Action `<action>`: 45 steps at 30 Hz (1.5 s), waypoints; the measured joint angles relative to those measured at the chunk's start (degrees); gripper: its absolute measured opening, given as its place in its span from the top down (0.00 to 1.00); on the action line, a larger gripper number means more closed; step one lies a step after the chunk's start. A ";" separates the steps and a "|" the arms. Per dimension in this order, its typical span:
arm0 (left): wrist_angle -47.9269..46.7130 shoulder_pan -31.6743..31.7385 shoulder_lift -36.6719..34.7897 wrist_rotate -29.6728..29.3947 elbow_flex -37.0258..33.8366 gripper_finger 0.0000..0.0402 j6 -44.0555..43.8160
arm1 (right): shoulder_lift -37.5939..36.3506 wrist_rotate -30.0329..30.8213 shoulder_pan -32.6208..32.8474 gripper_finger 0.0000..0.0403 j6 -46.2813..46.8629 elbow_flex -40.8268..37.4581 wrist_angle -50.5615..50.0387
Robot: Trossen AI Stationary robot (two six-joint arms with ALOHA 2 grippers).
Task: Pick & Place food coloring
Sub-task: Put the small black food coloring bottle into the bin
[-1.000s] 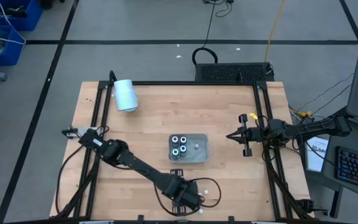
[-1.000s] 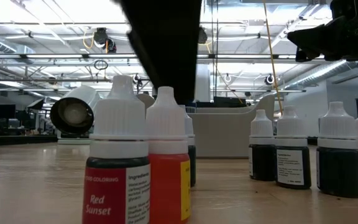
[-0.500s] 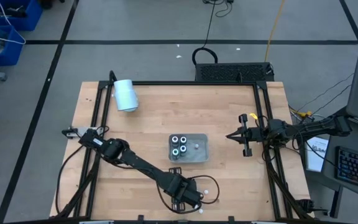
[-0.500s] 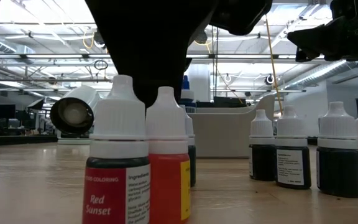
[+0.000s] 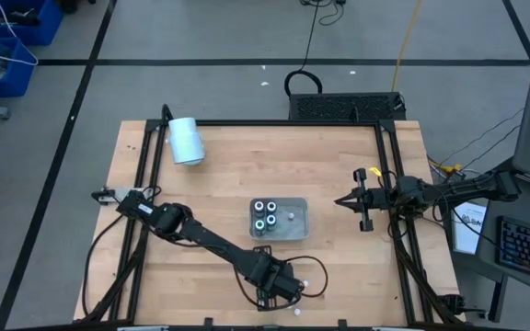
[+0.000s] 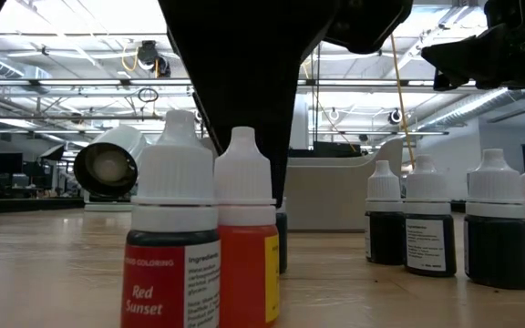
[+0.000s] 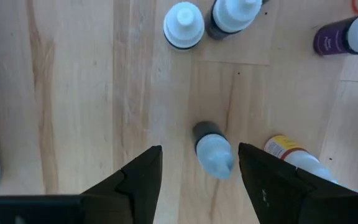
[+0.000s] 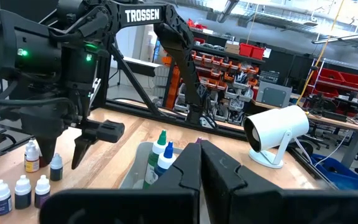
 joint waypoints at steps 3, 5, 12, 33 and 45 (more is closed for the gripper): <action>0.00 0.03 0.00 0.00 0.01 0.46 0.61 | 0.02 0.00 -0.01 1.00 -0.01 0.00 -0.02; 0.00 0.03 0.00 0.00 0.01 0.46 0.63 | 0.00 0.00 -0.02 1.00 -0.01 0.00 -0.02; 0.04 0.03 0.00 0.00 0.01 0.50 1.18 | 0.00 0.00 -0.01 1.00 -0.02 0.00 -0.02; 0.57 -0.55 -1.19 1.54 3.33 0.86 7.70 | 0.02 0.00 0.00 1.00 -0.01 0.00 -0.02; -6.40 -1.15 -16.03 -9.68 6.44 0.83 7.60 | 0.01 0.00 0.00 1.00 -0.01 0.00 -0.38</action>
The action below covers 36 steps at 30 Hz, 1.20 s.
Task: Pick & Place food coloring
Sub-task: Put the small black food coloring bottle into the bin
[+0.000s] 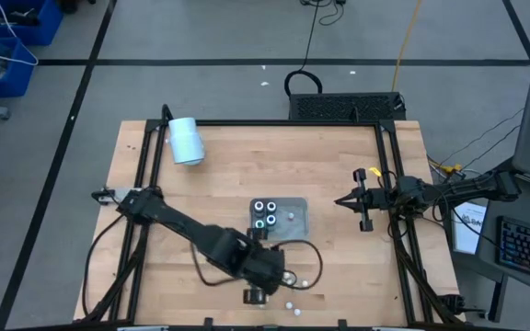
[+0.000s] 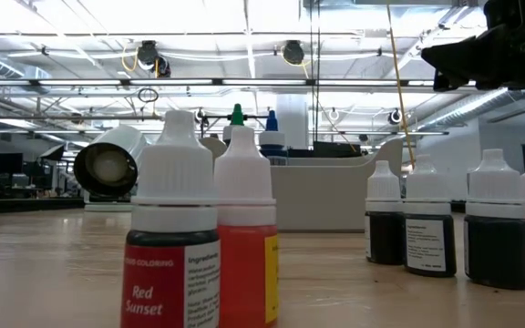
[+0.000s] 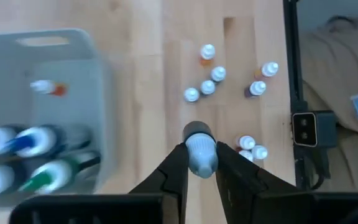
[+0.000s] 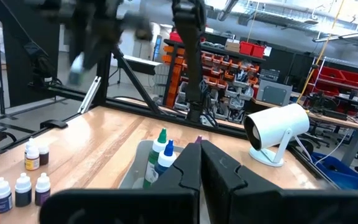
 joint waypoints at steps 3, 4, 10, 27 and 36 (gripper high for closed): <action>-2.44 0.38 -2.96 -2.17 0.00 0.83 -0.95 | 0.01 0.00 0.00 1.00 -0.01 0.00 -0.05; -3.13 0.70 -3.74 -2.52 0.00 0.83 -1.55 | 0.01 0.00 -0.02 1.00 0.01 0.00 -0.05; -3.19 3.52 -5.11 -1.65 -0.02 0.83 -2.46 | 0.00 0.00 0.00 1.00 0.37 0.00 -0.41; 3.60 18.36 0.64 7.27 -0.09 0.82 8.09 | -0.03 0.00 -0.01 1.00 0.19 0.00 -0.98; 4.44 20.93 8.67 6.69 -0.11 0.82 13.98 | 0.01 0.00 -0.01 1.00 -0.22 0.00 -2.54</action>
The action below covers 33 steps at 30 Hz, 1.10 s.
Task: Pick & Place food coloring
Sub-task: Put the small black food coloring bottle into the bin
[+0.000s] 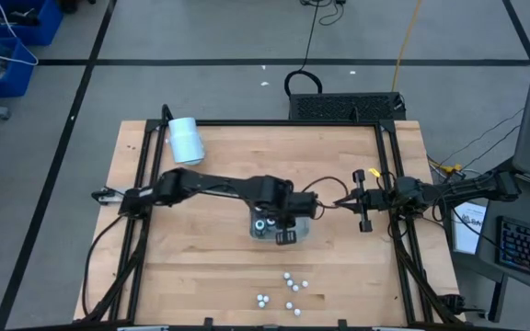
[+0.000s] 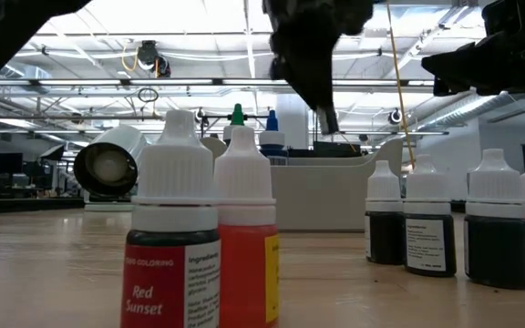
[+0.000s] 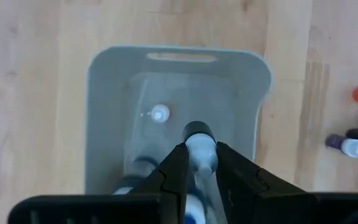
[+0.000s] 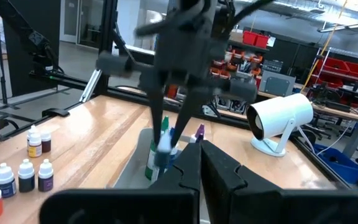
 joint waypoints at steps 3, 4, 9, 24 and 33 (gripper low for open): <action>0.80 -0.04 2.00 -0.02 0.00 0.82 1.03 | -0.02 0.00 0.01 1.00 -0.22 0.00 0.10; 0.60 -0.05 2.76 0.00 0.00 0.82 1.05 | -0.02 0.00 0.01 1.00 -0.31 0.00 0.09; 0.28 0.07 4.65 -0.02 -0.02 0.82 1.05 | 0.00 0.00 0.01 1.00 -0.43 0.00 0.04; 1.00 -0.08 5.22 -3.52 -0.44 0.82 0.50 | -0.02 0.02 -0.01 1.00 -0.87 0.00 0.35; 2.31 -0.19 5.59 -2.95 -4.53 0.82 0.79 | -0.02 0.02 -0.01 1.00 -0.89 0.00 0.35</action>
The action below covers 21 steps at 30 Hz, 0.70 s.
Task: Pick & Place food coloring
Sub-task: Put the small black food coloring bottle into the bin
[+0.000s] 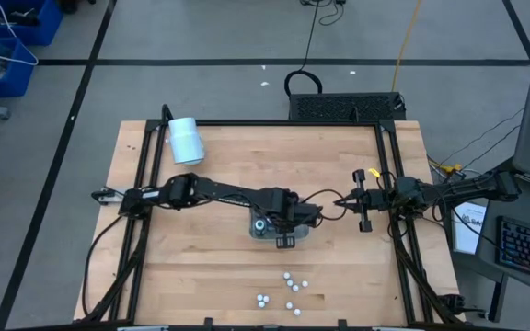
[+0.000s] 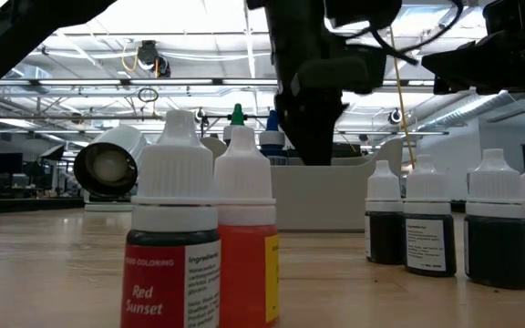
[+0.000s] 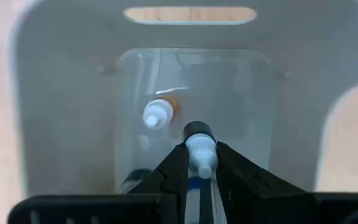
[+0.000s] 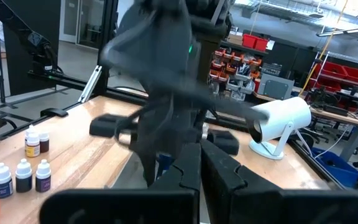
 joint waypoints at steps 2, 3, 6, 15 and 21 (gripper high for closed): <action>0.17 0.00 0.07 -0.04 -0.75 0.82 0.00 | 0.02 0.00 0.00 1.00 -0.19 0.00 0.00; 1.04 0.00 0.05 -0.04 -1.29 0.82 0.02 | 0.00 0.00 0.02 1.00 -0.19 0.00 0.00; 2.07 -0.01 0.00 -0.20 -2.77 0.82 0.15 | 0.02 0.00 0.02 1.00 -0.19 0.00 0.00; 3.74 -0.07 -0.20 -0.26 -4.43 0.82 0.10 | 0.00 0.00 0.02 1.00 -0.19 0.00 0.00; 4.40 0.00 0.07 0.20 -4.65 0.82 0.30 | 0.02 0.01 0.02 1.00 -0.19 0.00 -0.01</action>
